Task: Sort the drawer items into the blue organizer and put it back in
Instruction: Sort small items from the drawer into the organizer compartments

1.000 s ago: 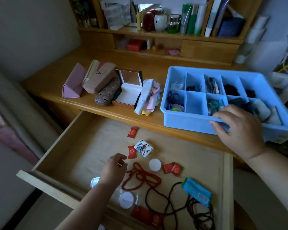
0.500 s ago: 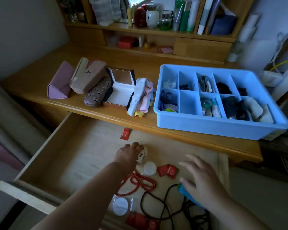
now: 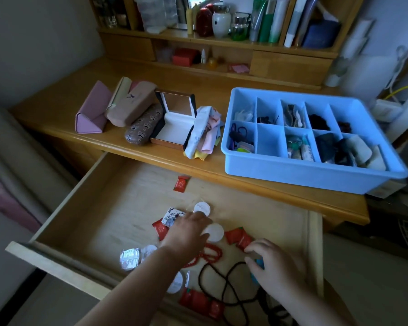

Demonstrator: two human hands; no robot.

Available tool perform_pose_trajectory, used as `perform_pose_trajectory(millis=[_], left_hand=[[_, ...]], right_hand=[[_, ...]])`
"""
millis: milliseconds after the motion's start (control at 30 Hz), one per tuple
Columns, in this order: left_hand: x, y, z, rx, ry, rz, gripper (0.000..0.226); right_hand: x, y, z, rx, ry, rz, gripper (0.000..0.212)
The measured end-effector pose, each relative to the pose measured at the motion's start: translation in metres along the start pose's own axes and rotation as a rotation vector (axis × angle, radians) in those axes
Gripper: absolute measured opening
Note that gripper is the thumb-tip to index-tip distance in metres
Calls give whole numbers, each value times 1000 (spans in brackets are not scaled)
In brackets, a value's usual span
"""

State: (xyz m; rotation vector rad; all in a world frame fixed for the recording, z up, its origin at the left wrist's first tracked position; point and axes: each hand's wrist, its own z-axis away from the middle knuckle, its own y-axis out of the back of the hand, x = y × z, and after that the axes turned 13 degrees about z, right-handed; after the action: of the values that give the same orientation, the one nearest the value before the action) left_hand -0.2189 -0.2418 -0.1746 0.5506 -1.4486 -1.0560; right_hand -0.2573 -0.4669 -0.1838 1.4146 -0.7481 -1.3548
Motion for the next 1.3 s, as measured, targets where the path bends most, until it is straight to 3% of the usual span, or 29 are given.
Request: perform_pose_trajectory(millis=[100,200,333,433,533,633,767,867,967,1067,1300], left_hand=[[18,-8,-16,-202,74,-15,60],[25,-6,-27,-263,215,-67,65],[25,-2,-28,-293,252,-26,49],[25,2,-17,-118,281,403,20],[43,4,-2,-23,363,998,13],[64,2,8,39,317,1305,8],[68,6,17,96,274,1438,12],[38,5,27,194,295,1179,11],[4,1,34,303,386,888,15],[-11,-1,32,383,451,877,21],[-11,-6,26,422,406,776,12]], right_hand=[[-5,7,-11,27,-174,-234,12],[7,15,-13,-34,-315,-317,13],[22,24,-7,-79,-337,-325,15],[14,33,-7,-83,-357,-507,13],[-6,44,-7,-124,-356,-905,10],[-26,52,-6,-86,-304,-1023,5],[-35,75,-8,26,-231,-860,8],[-32,119,-14,175,-83,-700,15],[-28,179,-30,449,26,-495,19],[-28,229,-69,606,-2,-226,23],[-49,225,-149,191,38,458,19]])
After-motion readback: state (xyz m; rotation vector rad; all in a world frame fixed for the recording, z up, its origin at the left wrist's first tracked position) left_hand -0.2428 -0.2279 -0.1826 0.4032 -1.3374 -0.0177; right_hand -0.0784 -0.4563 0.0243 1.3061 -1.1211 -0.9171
